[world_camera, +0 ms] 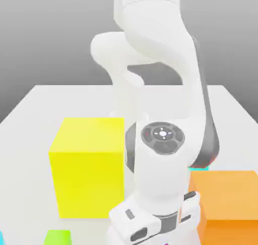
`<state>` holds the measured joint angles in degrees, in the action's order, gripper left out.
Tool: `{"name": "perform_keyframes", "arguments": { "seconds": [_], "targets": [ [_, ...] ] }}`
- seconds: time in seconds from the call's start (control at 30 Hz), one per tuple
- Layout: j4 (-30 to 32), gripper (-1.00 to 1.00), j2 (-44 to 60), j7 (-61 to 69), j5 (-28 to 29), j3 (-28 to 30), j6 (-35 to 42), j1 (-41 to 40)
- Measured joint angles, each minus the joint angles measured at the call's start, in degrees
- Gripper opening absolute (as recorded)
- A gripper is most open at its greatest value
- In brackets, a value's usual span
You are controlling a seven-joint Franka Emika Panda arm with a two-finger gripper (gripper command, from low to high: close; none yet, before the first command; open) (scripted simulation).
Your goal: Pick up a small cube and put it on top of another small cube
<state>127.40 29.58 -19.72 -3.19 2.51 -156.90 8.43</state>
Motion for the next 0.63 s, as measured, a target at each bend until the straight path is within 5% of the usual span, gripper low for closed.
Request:
{"name": "perform_keyframes", "arguments": {
  "seconds": [0.2,0.37,0.5,0.53,0.63],
  "targets": [
    [1.4,-1.0,-6.75,-0.48,0.62,0.62,5.36,0.36],
    [2.67,-1.0,-12.23,-4.03,-1.87,7.34,9.9,-5.78],
    [2.16,-1.0,-8.64,-4.62,-5.94,10.17,7.2,-10.87],
    [2.04,1.0,-7.04,-4.23,-6.78,9.88,5.79,-11.51],
    [2.04,1.0,-7.04,-4.23,-6.78,9.88,5.79,-11.51]
  ]
}}
